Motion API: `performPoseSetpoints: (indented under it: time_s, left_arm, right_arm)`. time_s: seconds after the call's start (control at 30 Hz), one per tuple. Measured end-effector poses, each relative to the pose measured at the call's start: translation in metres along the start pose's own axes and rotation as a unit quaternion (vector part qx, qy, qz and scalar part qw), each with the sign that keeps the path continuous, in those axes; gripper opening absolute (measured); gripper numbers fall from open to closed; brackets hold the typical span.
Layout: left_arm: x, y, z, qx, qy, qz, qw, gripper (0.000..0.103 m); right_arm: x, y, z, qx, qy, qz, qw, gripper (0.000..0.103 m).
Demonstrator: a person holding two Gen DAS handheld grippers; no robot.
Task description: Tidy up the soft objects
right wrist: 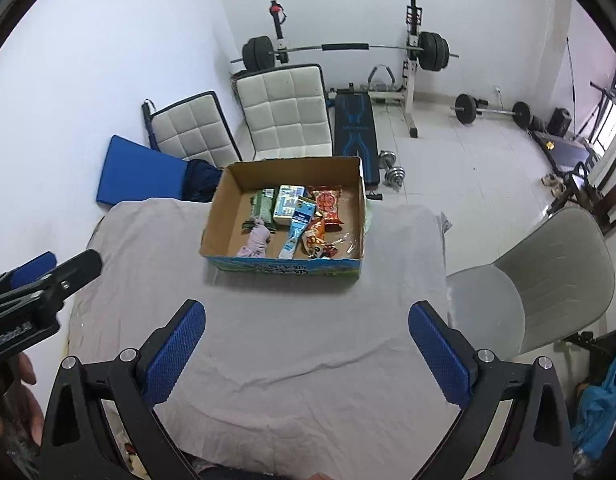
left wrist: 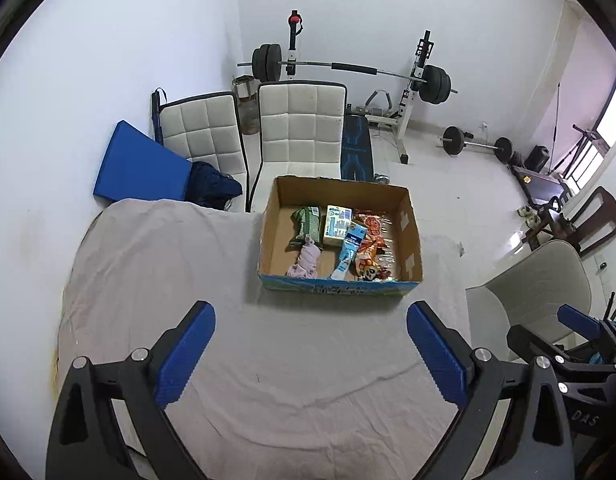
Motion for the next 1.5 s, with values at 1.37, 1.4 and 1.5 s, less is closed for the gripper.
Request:
performPoseSetpoints:
  time_s: [1.37, 1.4, 1.5]
  left_arm:
    - [-0.016, 0.013, -0.027, -0.014, -0.041, -0.042, 0.9982, 0.098]
    - [-0.017, 0.012, -0.027, -0.013, -0.040, -0.041, 0.9982, 0.098]
    - [-0.018, 0.012, -0.026, -0.013, -0.039, -0.042, 0.9983, 0.099]
  right_arm:
    - [-0.028, 0.001, -0.046, -0.011, -0.035, 0.052, 0.998, 0.103]
    - [-0.028, 0.002, -0.046, -0.010, -0.036, 0.053, 0.998, 0.103]
    - [-0.029, 0.001, -0.047, -0.010, -0.036, 0.055, 0.998, 0.103]
Point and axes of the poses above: each gripper's, at about its wrist camera, not at the fingertips, and x roughly against the way its jaws point, y to its left, z to its underside, the point moved 10 cm from there along -x, roughly the way its jaws point, and after that the axes turned 6 degrees about z, right-handed, at the moved point
